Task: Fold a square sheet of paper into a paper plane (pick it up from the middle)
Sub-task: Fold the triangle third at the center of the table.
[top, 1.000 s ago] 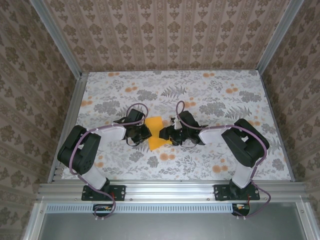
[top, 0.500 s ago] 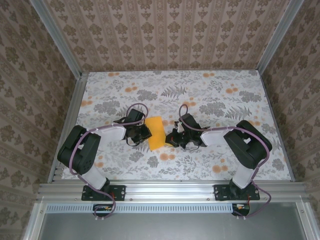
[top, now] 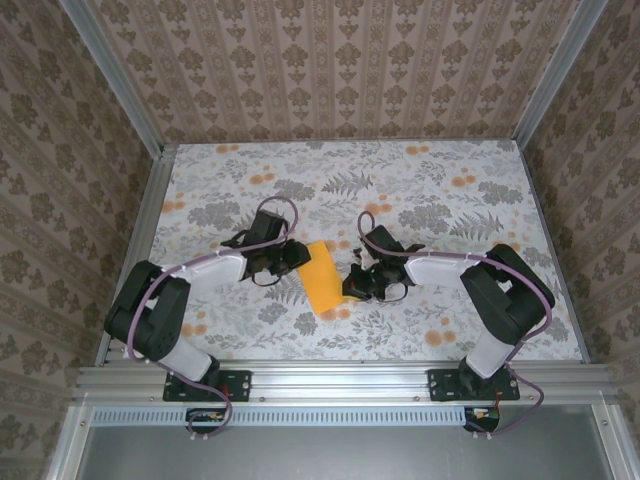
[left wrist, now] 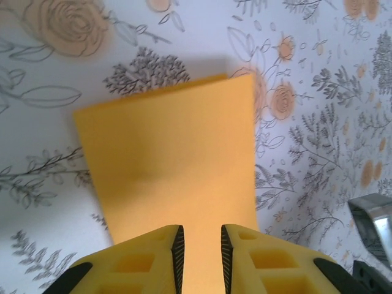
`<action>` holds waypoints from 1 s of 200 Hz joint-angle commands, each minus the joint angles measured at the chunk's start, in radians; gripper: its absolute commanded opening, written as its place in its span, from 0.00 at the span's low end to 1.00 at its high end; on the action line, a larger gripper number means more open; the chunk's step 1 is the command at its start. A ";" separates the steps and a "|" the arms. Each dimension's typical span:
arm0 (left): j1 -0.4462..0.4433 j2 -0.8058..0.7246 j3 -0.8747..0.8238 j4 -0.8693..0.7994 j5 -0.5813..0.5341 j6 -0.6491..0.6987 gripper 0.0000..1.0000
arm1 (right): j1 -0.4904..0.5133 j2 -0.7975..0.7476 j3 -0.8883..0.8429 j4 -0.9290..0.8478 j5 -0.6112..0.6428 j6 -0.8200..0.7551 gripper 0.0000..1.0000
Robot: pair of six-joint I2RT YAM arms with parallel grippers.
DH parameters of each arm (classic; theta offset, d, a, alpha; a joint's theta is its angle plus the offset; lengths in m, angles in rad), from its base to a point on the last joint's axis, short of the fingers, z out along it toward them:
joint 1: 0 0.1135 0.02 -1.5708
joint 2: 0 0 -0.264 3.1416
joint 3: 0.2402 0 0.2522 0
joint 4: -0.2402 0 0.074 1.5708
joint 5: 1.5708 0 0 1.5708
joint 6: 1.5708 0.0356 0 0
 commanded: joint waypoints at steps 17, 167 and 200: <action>0.008 0.083 0.056 -0.033 -0.008 0.032 0.21 | -0.003 -0.044 0.016 -0.069 0.014 -0.017 0.00; 0.007 0.189 0.058 -0.070 -0.019 0.035 0.14 | 0.069 0.049 0.118 0.115 -0.036 0.081 0.00; 0.007 0.193 0.062 -0.070 -0.014 0.036 0.14 | 0.080 0.085 0.134 0.139 -0.038 0.082 0.01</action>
